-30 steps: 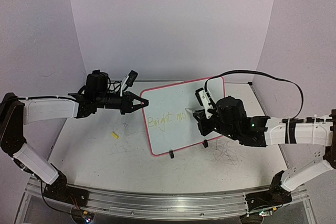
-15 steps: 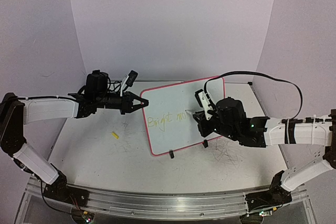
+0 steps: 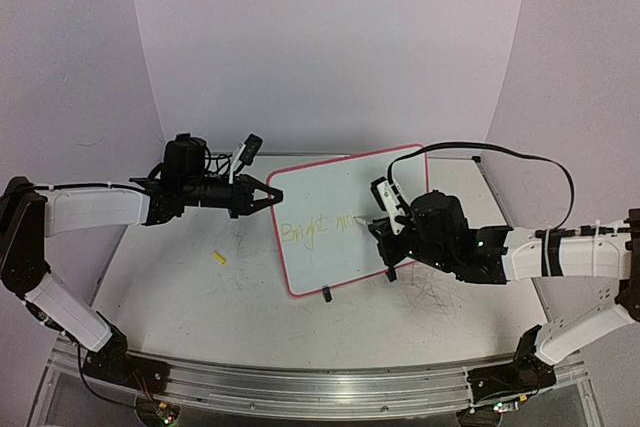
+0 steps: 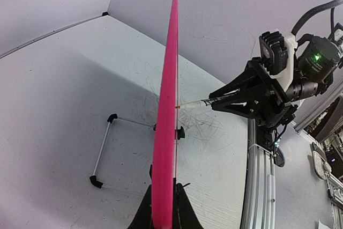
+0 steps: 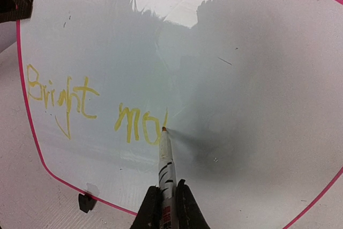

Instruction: Write a sentence on the whiteboard

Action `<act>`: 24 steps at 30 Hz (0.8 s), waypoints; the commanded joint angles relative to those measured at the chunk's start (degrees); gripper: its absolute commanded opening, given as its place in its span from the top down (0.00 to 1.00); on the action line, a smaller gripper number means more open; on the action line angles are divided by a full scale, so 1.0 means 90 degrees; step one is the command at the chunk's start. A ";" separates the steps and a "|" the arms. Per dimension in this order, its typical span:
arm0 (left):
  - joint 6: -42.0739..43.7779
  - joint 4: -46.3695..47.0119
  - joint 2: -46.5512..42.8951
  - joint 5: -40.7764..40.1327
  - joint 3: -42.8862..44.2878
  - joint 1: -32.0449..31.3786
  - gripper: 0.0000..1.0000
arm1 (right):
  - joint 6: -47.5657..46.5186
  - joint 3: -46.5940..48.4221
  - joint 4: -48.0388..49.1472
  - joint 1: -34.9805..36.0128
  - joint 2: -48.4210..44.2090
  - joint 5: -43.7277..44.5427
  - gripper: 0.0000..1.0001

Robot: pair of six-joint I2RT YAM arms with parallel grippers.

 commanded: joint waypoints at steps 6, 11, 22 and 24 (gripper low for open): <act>0.0815 -0.0426 0.0092 -0.0396 -0.0002 -0.0040 1.00 | -0.0013 0.0211 0.0151 0.0008 0.0028 0.0336 1.00; 0.0815 -0.0426 0.0084 -0.0393 -0.0006 -0.0040 1.00 | 0.0006 0.0230 0.0084 0.0011 0.0116 0.0289 1.00; 0.0815 -0.0426 0.0051 -0.0395 -0.0012 -0.0040 1.00 | 0.0234 0.0133 -0.0233 0.0012 0.0194 0.0249 1.00; 0.0815 -0.0424 0.0044 -0.0396 -0.0012 -0.0040 1.00 | 0.0268 0.0105 -0.0273 0.0015 0.0178 0.0226 1.00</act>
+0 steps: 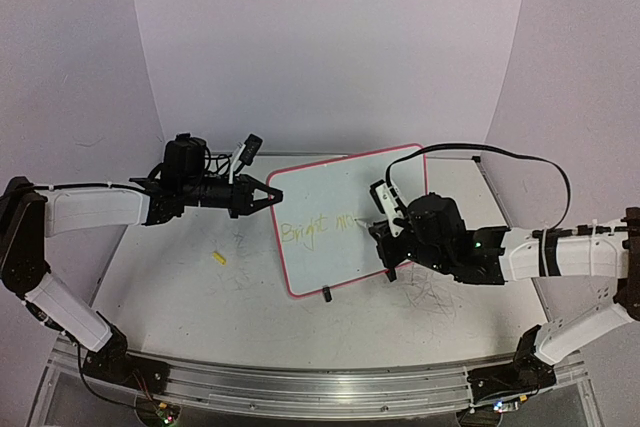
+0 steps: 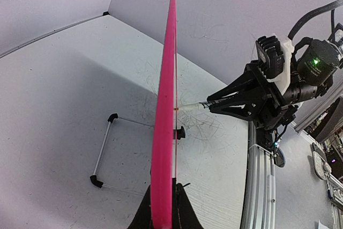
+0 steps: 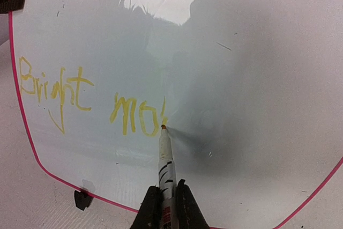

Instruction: Write a sentence on the whiteboard

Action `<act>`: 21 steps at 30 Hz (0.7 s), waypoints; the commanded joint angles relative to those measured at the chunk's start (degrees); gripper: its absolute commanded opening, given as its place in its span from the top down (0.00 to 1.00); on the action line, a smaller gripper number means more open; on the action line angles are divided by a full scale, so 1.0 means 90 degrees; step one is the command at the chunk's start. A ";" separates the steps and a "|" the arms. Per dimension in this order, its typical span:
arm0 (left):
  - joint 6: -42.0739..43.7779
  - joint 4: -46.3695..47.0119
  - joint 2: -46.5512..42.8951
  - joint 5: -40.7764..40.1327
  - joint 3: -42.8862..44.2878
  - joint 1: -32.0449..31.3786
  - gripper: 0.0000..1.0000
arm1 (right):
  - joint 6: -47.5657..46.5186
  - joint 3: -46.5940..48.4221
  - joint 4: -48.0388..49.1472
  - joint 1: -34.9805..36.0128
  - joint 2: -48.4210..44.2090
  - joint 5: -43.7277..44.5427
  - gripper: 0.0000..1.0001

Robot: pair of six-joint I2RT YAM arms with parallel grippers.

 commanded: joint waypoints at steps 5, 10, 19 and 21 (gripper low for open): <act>0.0824 -0.0418 0.0051 -0.0379 -0.0009 -0.0042 1.00 | 0.0202 0.0036 -0.0193 0.0037 0.0081 0.0073 1.00; 0.0824 -0.0418 0.0061 -0.0378 -0.0014 -0.0042 1.00 | 0.0201 0.0064 -0.0184 0.0053 0.0117 0.0067 1.00; 0.0824 -0.0412 0.0062 -0.0381 -0.0014 -0.0042 1.00 | 0.0220 0.0052 -0.0201 0.0051 0.0193 0.0007 1.00; 0.0824 -0.0418 0.0069 -0.0372 -0.0010 -0.0042 1.00 | 0.0225 0.0057 -0.0203 0.0053 0.0176 0.0044 1.00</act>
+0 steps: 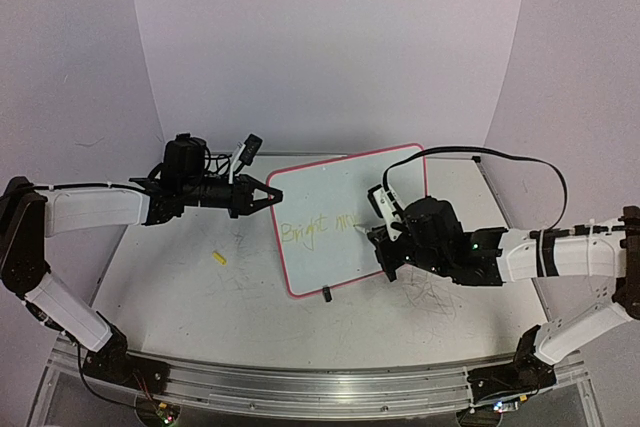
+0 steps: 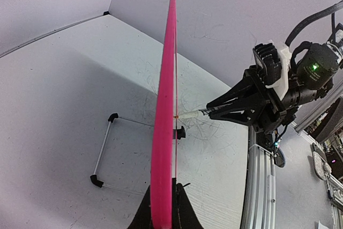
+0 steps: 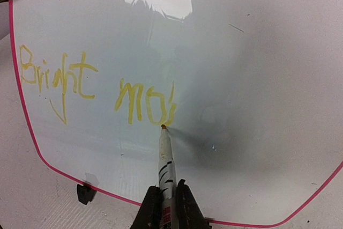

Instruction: Write a sentence on the whiteboard

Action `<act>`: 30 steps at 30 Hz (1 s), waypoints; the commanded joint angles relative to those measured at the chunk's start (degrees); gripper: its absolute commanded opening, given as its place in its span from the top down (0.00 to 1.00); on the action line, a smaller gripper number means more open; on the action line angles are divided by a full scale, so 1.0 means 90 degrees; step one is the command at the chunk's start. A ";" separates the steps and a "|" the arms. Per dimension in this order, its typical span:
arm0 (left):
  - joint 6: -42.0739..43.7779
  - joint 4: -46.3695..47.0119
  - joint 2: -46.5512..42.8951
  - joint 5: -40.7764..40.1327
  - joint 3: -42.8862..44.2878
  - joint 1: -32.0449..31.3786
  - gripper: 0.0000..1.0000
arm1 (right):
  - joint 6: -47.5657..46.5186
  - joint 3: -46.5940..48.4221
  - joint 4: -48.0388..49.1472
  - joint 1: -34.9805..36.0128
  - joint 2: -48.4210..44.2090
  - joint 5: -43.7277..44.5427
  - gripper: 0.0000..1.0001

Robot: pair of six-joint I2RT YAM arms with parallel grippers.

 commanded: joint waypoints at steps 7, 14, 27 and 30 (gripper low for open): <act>0.0827 -0.0402 0.0083 -0.0359 -0.0009 -0.0045 1.00 | 0.0059 0.0281 0.0182 -0.0013 -0.0005 0.0300 1.00; 0.0827 -0.0402 0.0071 -0.0345 -0.0009 -0.0048 1.00 | -0.0102 0.0465 0.0313 -0.0024 0.0022 0.0456 1.00; 0.0827 -0.0402 0.0071 -0.0351 -0.0009 -0.0046 1.00 | -0.0039 0.0466 0.0337 -0.0044 0.0015 0.0700 1.00; 0.0826 -0.0402 0.0072 -0.0344 -0.0010 -0.0045 1.00 | 0.0020 0.0382 0.0221 -0.0039 -0.0027 0.0691 1.00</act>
